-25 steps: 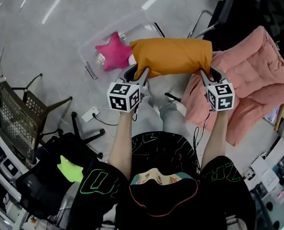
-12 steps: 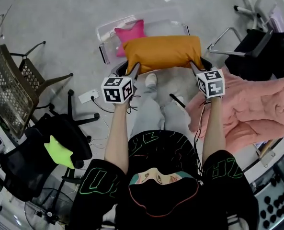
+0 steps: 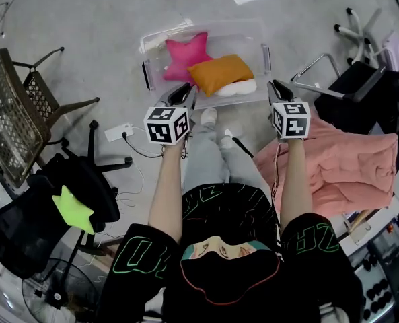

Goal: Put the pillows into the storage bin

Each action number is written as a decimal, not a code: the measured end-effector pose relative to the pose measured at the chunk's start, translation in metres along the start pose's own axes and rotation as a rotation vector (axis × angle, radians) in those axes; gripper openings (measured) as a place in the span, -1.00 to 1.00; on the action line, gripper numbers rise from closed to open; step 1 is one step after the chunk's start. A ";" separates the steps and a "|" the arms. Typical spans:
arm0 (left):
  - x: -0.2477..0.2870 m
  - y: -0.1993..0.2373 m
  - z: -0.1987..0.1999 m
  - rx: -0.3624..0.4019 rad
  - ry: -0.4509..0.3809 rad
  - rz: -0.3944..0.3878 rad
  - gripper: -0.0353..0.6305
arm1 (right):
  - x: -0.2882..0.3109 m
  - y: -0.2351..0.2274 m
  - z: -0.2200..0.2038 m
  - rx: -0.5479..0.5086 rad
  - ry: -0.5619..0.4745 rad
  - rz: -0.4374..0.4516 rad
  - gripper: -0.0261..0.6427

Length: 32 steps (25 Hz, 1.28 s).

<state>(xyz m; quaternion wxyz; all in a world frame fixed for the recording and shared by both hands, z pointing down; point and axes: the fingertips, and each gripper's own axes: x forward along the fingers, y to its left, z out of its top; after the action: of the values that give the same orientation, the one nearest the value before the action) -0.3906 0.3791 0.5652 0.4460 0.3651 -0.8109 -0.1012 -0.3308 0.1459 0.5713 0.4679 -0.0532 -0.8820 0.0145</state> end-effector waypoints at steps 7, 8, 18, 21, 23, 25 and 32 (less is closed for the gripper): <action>0.001 -0.034 0.070 0.002 -0.143 -0.094 -0.91 | -0.031 0.008 0.068 0.215 -0.190 0.138 -0.92; -0.001 -0.041 0.077 0.009 -0.158 -0.101 -0.91 | -0.038 0.012 0.076 0.238 -0.229 0.151 -0.92; -0.022 -0.119 0.186 0.153 -0.324 -0.026 -0.92 | -0.120 0.004 0.195 0.215 -0.501 0.130 -0.92; -0.034 -0.153 0.212 0.226 -0.384 -0.049 -0.92 | -0.156 -0.005 0.217 0.173 -0.588 0.093 -0.92; -0.044 -0.177 0.227 0.263 -0.423 -0.069 -0.92 | -0.178 -0.009 0.226 0.138 -0.623 0.063 -0.92; -0.055 -0.198 0.240 0.305 -0.461 -0.082 -0.92 | -0.199 -0.013 0.232 0.113 -0.656 0.033 -0.92; -0.086 -0.270 0.273 0.442 -0.575 -0.126 -0.91 | -0.267 -0.041 0.245 0.073 -0.783 -0.049 -0.92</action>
<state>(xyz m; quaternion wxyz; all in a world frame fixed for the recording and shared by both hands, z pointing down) -0.4436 0.2017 0.2186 0.1033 0.4586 -0.8812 -0.0495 -0.3880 0.0821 0.2174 0.0978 -0.0057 -0.9937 0.0540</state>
